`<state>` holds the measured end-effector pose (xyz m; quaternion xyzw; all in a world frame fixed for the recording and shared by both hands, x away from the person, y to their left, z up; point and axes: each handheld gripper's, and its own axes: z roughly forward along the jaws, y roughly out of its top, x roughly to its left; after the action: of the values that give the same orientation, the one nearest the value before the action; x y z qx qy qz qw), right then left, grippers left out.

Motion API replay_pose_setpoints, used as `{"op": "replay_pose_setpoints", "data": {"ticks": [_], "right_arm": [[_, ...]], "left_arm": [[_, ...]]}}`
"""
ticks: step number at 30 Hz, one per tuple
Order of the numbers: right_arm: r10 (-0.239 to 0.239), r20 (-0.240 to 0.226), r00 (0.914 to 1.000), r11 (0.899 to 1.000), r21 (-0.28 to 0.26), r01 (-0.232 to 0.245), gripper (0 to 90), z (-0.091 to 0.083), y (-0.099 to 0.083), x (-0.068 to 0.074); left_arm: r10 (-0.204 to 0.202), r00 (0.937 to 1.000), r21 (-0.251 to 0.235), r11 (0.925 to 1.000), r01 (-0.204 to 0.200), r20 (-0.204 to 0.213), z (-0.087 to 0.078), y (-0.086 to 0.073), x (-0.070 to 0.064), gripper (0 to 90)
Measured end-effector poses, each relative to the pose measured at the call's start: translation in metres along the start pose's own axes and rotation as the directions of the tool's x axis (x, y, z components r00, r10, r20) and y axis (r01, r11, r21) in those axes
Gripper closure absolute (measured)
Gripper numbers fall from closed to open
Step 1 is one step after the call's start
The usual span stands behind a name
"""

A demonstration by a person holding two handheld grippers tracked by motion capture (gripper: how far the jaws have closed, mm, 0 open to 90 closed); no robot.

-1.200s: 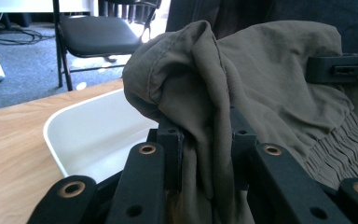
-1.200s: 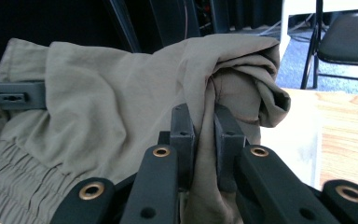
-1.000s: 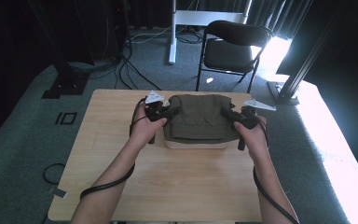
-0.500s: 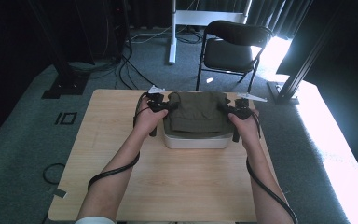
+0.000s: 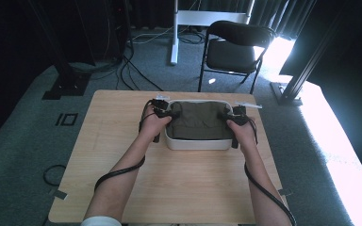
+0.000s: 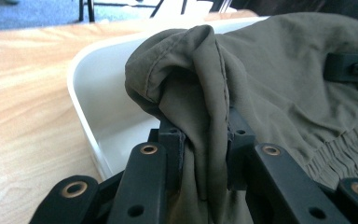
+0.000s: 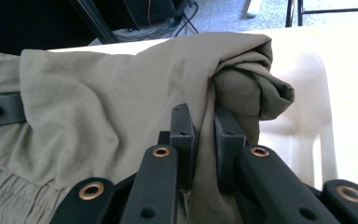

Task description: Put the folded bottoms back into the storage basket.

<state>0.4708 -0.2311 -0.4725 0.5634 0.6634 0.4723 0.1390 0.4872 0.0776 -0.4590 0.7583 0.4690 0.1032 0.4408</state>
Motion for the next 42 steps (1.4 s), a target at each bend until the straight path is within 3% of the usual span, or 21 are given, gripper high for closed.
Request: {"op": "replay_pose_setpoints", "data": {"ticks": [14, 17, 24, 27, 31, 33, 36, 37, 39, 41, 42], "right_arm": [[0.007, 0.048, 0.9988, 0.997, 0.08, -0.011, 80.6, 0.016, -0.011, -0.008], [-0.037, 0.07, 0.9969, 0.995, 0.094, 0.03, 80.5, 0.018, -0.011, -0.005], [-0.075, 0.117, 0.9903, 0.99, 0.131, 0.059, 77.7, 0.02, -0.012, 0.0], [-0.085, 0.112, 0.99, 0.987, 0.142, 0.069, 69.5, 0.021, -0.011, 0.001], [-0.099, 0.075, 0.9923, 0.987, 0.133, 0.088, 57.0, 0.02, -0.01, 0.003], [-0.104, 0.064, 0.9925, 0.989, 0.108, 0.097, 50.0, 0.017, -0.008, 0.004], [-0.103, 0.051, 0.9934, 0.993, 0.06, 0.1, 41.2, 0.011, -0.003, 0.003], [-0.101, 0.038, 0.9942, 0.994, 0.045, 0.099, 37.3, 0.009, -0.002, 0.003], [-0.108, 0.0, 0.9941, 0.994, 0.02, 0.108, 31.8, 0.005, 0.001, 0.002], [-0.136, 0.0, 0.9908, 0.991, 0.013, 0.136, 27.0, 0.0, 0.002, 0.003], [-0.15, -0.004, 0.9887, 0.989, 0.014, 0.15, 26.8, -0.001, 0.002, 0.003]], "left_arm": [[0.021, 0.9989, 0.077, 0.9969, -0.017, -0.042, 0.021, -0.013, 0.003, 75.9], [0.03, 0.9983, 0.081, 0.9964, -0.026, -0.05, 0.023, -0.014, 0.002, 76.0], [0.079, 0.9932, 0.116, 0.9908, -0.069, -0.085, 0.027, -0.014, -0.004, 75.1], [0.064, 0.9946, 0.102, 0.9932, -0.056, -0.082, 0.027, -0.013, -0.007, 65.8], [0.101, 0.9888, 0.073, 0.9929, -0.094, -0.11, 0.024, -0.008, -0.009, 52.0], [0.108, 0.9882, 0.061, 0.9929, -0.102, -0.109, 0.02, -0.007, -0.01, 50.5], [0.137, 0.9866, 0.008, 0.9906, -0.136, -0.089, 0.014, -0.006, -0.009, 39.4], [0.16, 0.9849, -0.032, 0.9863, -0.162, -0.067, 0.011, -0.006, -0.009, 38.3], [0.162, 0.9854, -0.072, 0.9837, -0.165, -0.053, 0.007, -0.006, -0.009, 27.5], [0.176, 0.982, -0.076, 0.9805, -0.181, -0.069, 0.004, -0.006, -0.01, 27.1], [0.163, 0.9834, -0.054, 0.9843, -0.168, -0.079, 0.001, -0.007, -0.011, 24.1]]}}
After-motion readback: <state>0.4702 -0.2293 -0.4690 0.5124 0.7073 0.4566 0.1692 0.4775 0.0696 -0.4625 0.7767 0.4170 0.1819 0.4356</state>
